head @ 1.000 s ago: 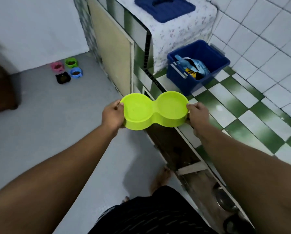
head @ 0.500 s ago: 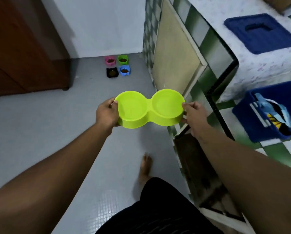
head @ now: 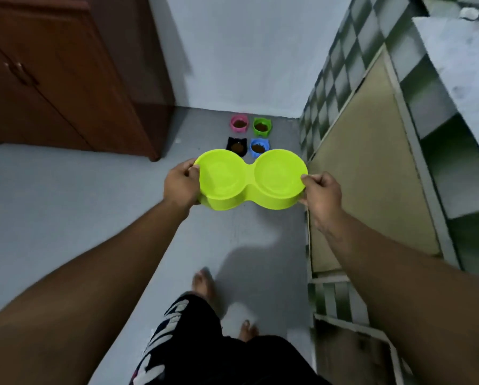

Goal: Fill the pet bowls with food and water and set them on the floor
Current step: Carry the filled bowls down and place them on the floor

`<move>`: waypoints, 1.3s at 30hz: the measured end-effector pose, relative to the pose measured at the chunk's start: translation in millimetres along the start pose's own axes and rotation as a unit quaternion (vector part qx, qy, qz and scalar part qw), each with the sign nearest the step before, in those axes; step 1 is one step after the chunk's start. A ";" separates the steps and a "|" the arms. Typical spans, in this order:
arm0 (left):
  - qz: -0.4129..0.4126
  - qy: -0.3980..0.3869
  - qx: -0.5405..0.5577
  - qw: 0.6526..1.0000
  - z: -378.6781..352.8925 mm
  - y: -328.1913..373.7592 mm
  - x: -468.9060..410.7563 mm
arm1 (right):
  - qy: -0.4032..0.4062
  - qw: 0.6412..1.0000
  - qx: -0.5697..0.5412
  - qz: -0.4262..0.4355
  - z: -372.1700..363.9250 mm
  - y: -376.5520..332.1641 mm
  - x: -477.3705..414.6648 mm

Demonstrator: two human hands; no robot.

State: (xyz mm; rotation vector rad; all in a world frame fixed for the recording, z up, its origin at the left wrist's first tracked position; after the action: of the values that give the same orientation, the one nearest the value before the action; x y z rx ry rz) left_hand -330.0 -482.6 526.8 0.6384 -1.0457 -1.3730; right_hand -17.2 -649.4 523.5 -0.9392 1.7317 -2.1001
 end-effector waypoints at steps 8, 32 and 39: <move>-0.011 0.005 -0.014 1.000 -29.5 41.6 -179.9 | 0.024 0.999 0.034 0.016 -99.7 -43.3 -157.5; 0.202 0.096 -0.001 0.975 -157.9 -64.9 -553.4 | -0.121 0.978 0.167 0.013 -404.3 3.0 -587.4; 0.246 0.089 0.072 0.963 -220.2 -160.5 -651.6 | -0.149 0.957 0.241 0.058 -489.7 88.5 -709.3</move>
State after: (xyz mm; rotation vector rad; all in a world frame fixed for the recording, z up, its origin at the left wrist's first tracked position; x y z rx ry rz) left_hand -138.5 81.2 146.9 0.5479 -1.0750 -0.7989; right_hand 196.8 116.5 179.5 -0.9178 1.0330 -2.0359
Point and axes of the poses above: each hand's wrist, its own x-axis away from the middle knuckle, its own z-axis out of the back of the hand, y = z × x, the point moved 7 cm from there along -x, towards the middle knuckle, and after that the axes turned 9 degrees about -x, right-handed, at the moved point
